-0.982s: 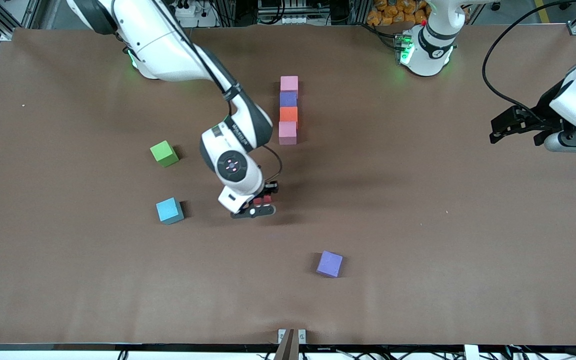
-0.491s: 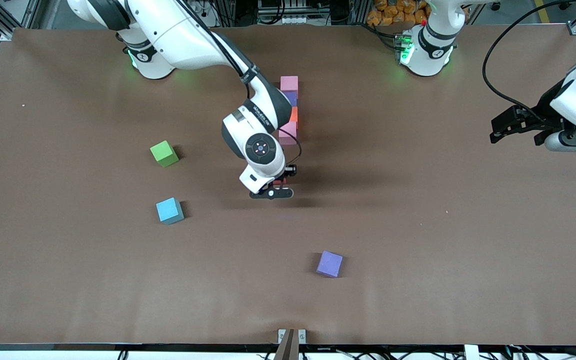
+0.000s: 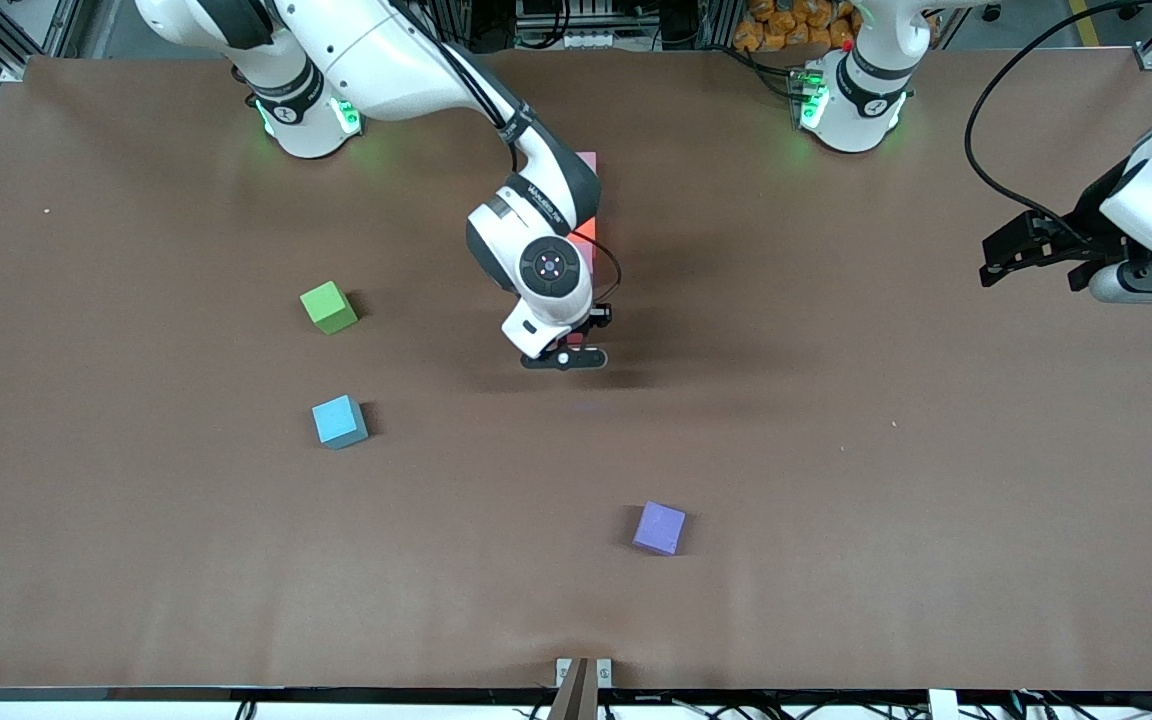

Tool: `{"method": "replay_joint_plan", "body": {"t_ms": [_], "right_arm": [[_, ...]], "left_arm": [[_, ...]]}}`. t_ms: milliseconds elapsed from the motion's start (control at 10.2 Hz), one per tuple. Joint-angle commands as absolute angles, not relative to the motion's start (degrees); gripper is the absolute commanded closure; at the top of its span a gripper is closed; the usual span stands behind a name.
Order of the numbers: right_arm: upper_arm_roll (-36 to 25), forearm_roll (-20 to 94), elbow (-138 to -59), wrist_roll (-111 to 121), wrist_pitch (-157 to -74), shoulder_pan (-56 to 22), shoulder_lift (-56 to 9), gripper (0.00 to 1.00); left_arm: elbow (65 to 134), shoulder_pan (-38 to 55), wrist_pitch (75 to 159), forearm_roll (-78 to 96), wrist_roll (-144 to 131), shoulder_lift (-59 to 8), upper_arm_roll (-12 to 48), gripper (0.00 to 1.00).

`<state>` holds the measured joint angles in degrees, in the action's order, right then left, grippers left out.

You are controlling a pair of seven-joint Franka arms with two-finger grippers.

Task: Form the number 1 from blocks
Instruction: 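Lift and carry the red block with the right gripper to the line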

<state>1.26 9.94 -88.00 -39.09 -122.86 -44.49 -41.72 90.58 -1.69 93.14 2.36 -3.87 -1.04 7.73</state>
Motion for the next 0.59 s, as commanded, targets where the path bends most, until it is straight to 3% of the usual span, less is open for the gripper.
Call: {"method": "replay_joint_plan", "body": {"t_ms": [0, 491], "right_arm": [[1.23, 9.76, -93.42, -41.39, -126.28, -45.79, -38.85, 1.00], [1.23, 9.76, -94.65, -42.63, -127.35, -47.20, -38.85, 1.00]], "left_arm": [[90.70, -2.11, 92.81, 2.99, -2.99, -0.44, 7.91, 0.00], [90.53, -2.11, 92.73, 2.99, -2.99, -0.35, 8.00, 0.00]]}}
